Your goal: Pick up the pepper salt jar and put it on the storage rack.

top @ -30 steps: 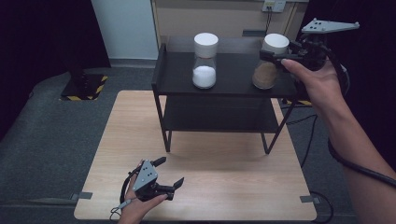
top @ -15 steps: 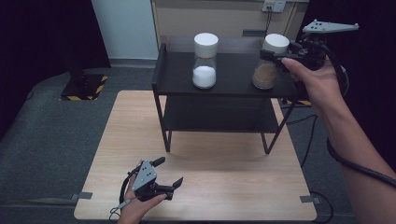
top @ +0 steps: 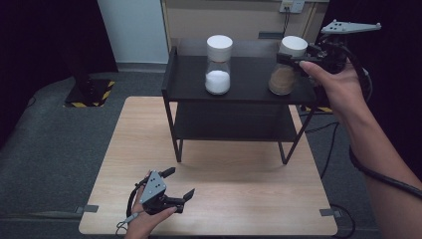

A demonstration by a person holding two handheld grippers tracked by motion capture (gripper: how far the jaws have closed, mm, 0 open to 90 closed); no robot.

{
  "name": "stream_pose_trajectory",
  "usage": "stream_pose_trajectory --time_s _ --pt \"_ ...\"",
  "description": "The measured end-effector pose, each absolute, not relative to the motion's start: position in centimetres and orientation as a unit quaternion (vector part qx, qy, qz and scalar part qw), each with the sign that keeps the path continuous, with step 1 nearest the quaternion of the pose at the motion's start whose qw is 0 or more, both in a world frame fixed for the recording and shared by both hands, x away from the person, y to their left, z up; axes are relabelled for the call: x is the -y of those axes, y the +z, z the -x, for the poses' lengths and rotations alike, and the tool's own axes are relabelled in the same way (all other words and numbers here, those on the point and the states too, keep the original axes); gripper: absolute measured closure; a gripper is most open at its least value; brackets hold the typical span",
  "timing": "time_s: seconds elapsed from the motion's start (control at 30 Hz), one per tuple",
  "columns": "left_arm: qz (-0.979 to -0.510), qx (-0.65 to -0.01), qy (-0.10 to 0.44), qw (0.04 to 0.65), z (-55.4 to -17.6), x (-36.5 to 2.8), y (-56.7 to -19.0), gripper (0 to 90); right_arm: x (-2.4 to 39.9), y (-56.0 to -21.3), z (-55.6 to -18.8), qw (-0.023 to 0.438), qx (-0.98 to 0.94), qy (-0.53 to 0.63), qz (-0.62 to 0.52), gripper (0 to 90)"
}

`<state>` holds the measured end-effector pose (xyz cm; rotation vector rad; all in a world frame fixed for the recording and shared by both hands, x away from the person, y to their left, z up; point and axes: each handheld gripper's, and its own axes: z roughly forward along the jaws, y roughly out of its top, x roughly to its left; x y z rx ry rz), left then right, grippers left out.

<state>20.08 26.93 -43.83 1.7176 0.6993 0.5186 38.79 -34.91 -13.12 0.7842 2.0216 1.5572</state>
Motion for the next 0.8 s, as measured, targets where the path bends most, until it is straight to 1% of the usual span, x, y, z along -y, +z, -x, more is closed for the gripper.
stream_pose_trajectory --time_s 0.1,0.17,0.3,0.57,0.8 --pt "-0.732 -0.297 0.221 0.572 -20.1 -26.9 -43.8 4.1 34.8 -12.8 -38.6 0.234 -0.739 0.562 -0.289 21.8" --pt "-0.733 -0.296 0.22 0.571 -20.1 -26.8 -43.8 4.1 35.0 -12.6 -38.5 0.226 -0.738 0.563 -0.297 15.7" --pt "-0.731 -0.297 0.224 0.573 -19.9 -26.8 -43.8 4.2 35.2 -12.4 -37.8 0.237 -0.735 0.555 -0.309 8.9" --pt "-0.731 -0.295 0.223 0.573 -19.9 -26.7 -43.7 4.1 36.5 -12.8 -36.3 0.241 -0.733 0.559 -0.304 3.9" --pt "-0.732 -0.291 0.224 0.574 -19.8 -26.6 -43.6 4.0 37.3 -13.3 -34.6 0.243 -0.734 0.56 -0.298 2.7"
